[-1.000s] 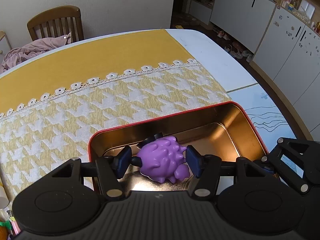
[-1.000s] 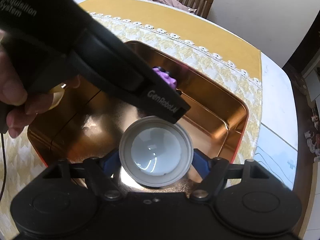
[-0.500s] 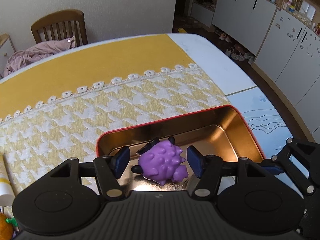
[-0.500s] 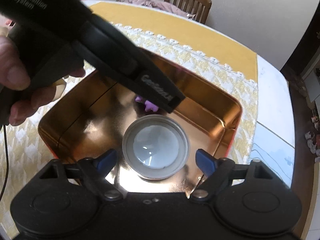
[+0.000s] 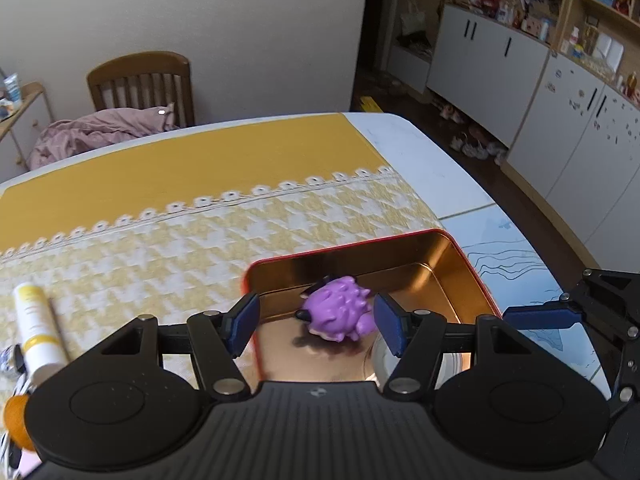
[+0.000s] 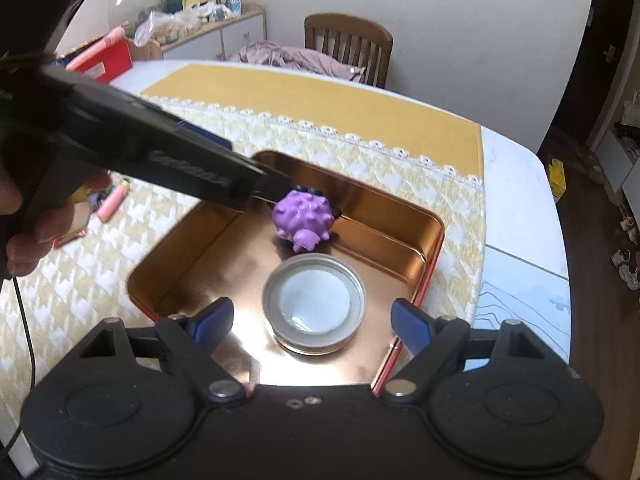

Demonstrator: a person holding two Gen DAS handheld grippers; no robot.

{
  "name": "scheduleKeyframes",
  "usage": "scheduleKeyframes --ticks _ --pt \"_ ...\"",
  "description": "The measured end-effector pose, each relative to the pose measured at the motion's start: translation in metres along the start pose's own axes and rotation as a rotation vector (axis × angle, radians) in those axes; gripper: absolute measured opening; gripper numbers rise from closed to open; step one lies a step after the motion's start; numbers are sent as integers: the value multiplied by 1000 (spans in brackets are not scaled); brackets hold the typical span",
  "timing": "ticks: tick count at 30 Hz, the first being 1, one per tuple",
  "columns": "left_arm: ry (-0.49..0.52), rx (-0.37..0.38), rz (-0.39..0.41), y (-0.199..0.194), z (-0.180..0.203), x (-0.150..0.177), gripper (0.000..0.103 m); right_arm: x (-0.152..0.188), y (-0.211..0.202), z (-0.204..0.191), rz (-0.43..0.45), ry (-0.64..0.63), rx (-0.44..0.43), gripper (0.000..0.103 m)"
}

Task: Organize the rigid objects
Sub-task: 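Withdraw both tools from the tin box back toward the items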

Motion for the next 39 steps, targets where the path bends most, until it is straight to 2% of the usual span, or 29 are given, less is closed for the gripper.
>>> scheduleKeyframes --ticks 5,8,14,18,20,25,26,28,33,35,39 --pt "-43 2 35 -26 -15 11 62 -7 -7 -12 21 6 8 88" --pt "-52 -15 64 -43 -24 19 73 -9 -18 -24 45 3 8 91" --pt "-63 -34 105 -72 -48 34 75 -17 -25 -50 65 20 -16 95" --pt "-68 -38 123 -91 -68 46 76 -19 -24 -71 67 30 -37 98" --pt "-75 -41 124 -99 -80 53 82 -20 -23 -84 69 26 -49 99" --pt "-85 -52 136 -119 -113 68 84 -26 -20 -115 81 55 -81 100" --pt "-86 -59 136 -123 -120 71 87 -27 -20 -121 82 64 -89 100" --pt "-94 -60 138 -130 -133 77 90 -29 -18 -135 85 68 -101 100" --pt "-115 -50 152 -140 -164 89 92 -34 -9 -169 78 60 -121 100" --pt "-111 -50 153 -142 -174 92 103 -36 -4 -183 71 63 -131 100" --pt "-100 -55 148 -138 -190 98 103 -40 10 -209 60 46 -145 100"
Point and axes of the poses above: each gripper's, at about its wrist camera, not at the fingertips, and y roughly the way its jaws point, z to its right, x to its underside, the point moved 7 cm from there along y, roughly the way its jaws point
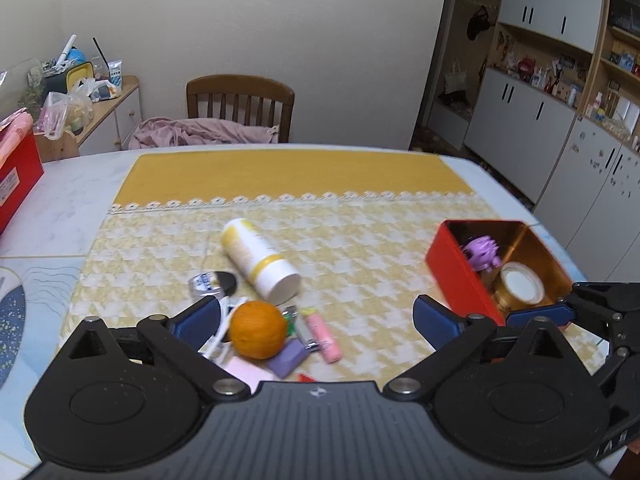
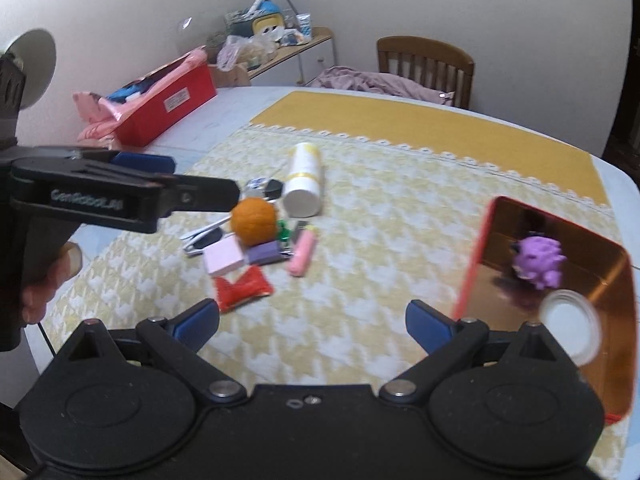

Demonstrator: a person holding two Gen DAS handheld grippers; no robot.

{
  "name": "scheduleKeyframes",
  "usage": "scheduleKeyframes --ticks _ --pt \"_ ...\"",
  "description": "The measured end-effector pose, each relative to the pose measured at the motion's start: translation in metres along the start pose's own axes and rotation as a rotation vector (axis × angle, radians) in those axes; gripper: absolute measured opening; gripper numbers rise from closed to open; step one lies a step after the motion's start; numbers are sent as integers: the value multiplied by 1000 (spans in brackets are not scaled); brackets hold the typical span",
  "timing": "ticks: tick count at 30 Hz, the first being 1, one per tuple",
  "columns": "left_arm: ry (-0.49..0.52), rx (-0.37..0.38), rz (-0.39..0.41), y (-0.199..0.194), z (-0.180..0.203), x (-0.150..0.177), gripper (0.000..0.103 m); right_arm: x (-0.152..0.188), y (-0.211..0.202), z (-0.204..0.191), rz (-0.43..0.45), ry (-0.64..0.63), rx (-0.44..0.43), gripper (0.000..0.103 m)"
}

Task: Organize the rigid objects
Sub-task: 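Withdraw both tools from the tin box back toward the items, then grasp the red candy wrapper with the right tool while the left grasps the orange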

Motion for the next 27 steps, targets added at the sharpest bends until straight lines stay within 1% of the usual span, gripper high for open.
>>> scheduleKeyframes --ticks 5,10,13,17,21,24,26,27 --pt "-2 0 -24 16 -22 1 103 -2 28 -29 -27 -39 2 100" --pt "-42 10 -59 37 -45 4 103 -4 56 -49 -38 -61 19 100" --pt "-44 18 -73 48 -52 6 103 -3 72 -57 -56 -70 18 99" --pt "-16 28 -81 61 -54 9 103 -2 91 -64 -85 -69 22 98" --pt "7 59 -78 71 -52 12 103 -2 104 -67 -97 -73 27 96" --pt "55 45 -73 78 -49 14 103 -2 112 -66 -104 -63 28 92" --pt "72 39 -69 81 -48 15 103 -4 116 -66 -103 -56 31 88" --pt "76 42 -68 83 -48 15 103 -5 118 -65 -101 -49 32 87"
Point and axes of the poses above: each gripper's, at about its wrist camera, not at the fingertips, and y roughly the way its jaws point, z to its right, x to its underside, the point moved 7 cm from there along y, roughly the way its jaws point
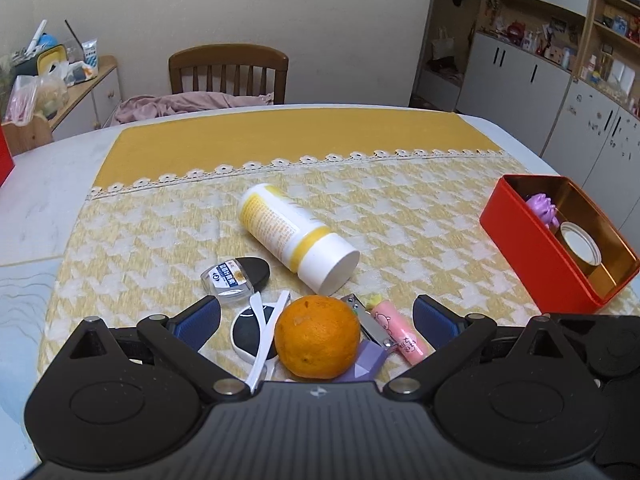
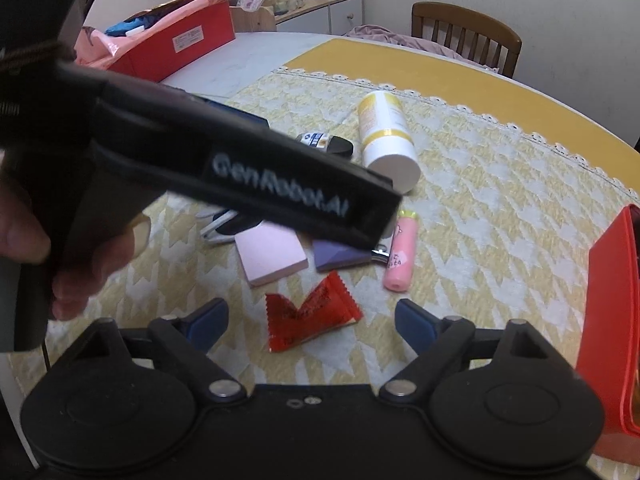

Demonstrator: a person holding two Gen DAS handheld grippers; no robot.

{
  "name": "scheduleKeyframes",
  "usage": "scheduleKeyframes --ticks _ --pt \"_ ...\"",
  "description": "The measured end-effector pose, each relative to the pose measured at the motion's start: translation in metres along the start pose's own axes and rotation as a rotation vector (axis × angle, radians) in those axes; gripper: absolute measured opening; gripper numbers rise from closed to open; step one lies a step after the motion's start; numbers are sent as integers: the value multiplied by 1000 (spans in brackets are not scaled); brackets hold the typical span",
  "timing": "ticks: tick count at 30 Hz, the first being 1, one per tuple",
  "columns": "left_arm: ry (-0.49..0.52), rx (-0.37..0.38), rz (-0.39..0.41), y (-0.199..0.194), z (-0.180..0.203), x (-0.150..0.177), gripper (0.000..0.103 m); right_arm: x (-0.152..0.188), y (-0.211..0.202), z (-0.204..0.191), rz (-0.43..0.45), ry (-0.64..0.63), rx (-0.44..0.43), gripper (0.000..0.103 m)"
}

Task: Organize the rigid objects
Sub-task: 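Grasp the red candy wrapper with the right tool while the left grasps the orange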

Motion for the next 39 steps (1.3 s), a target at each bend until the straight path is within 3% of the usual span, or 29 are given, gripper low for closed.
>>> scheduleKeyframes --ticks 6,10,25,39 --pt "27 19 -8 9 2 1 102 -6 9 4 -5 57 -1 79" --pt "54 18 -9 13 3 3 100 -5 13 4 -22 48 8 68" --pt "88 13 -32 19 5 12 53 4 8 3 -17 12 33 39" --pt "69 -7 -41 9 4 16 51 9 -8 4 10 -12 42 24"
Point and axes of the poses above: each gripper's, at about its wrist camera, not at the fingertips, and y roughly the way its jaws point, z to its right, x to its underside, the point moved 7 cm from there along y, roughly the way its jaws point
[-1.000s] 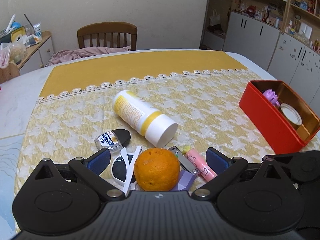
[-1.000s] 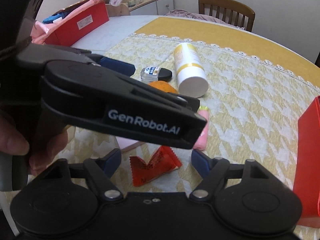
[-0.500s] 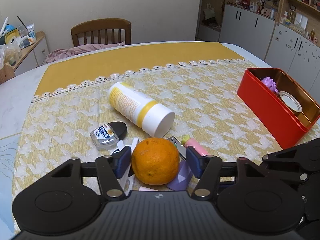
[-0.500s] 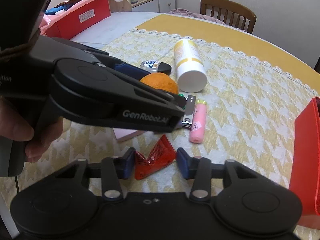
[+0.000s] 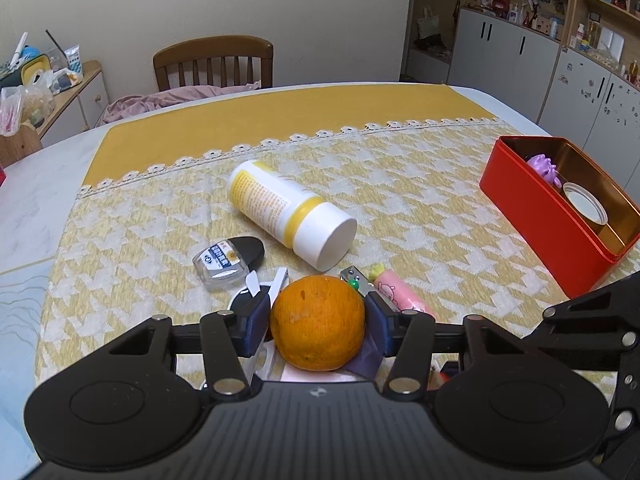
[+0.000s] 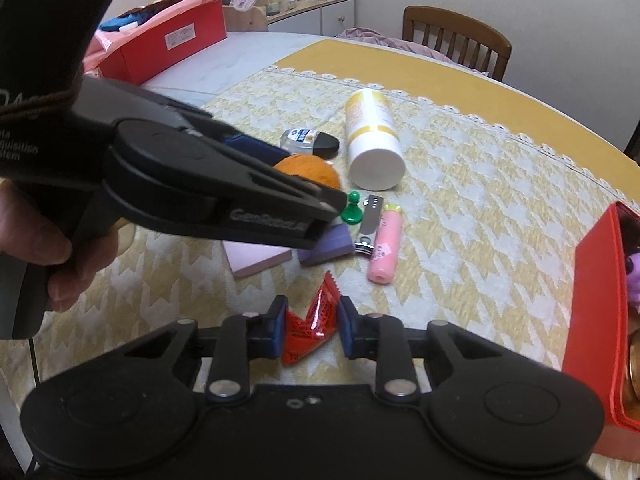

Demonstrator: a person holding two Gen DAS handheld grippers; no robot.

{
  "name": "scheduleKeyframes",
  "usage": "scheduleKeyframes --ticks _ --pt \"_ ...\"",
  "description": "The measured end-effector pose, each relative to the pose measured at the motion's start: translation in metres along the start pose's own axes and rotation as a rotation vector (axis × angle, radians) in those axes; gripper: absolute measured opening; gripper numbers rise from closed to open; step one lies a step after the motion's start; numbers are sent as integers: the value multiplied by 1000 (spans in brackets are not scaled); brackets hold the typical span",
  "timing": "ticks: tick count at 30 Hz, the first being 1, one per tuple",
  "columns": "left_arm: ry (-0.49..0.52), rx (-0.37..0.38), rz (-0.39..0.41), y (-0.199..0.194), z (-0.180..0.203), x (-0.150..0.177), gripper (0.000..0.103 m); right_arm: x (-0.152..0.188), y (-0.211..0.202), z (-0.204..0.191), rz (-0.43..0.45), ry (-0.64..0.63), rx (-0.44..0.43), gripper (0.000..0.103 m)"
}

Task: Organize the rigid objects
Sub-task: 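Grasp the red candy wrapper with the right tool while the left grasps the orange, then carry the candy and orange into the red tin box and release both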

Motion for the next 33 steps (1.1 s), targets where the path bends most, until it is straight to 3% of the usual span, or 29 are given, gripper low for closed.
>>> scheduleKeyframes --ticks 17,25,33 --pt "-51 0 -27 -40 17 -1 51 9 -63 34 87 95 -1 23" --pt "-25 27 9 -63 51 -17 51 7 -104 60 146 140 10 23" --pt "9 83 8 -70 97 -36 51 17 -139 110 192 184 65 23"
Point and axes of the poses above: each gripper's, at about its wrist camera, not at the fingertips, and y roughly the way its jaws point, z to its right, x to its underside, the point moved 7 cm from there along y, roughly the way its jaws point
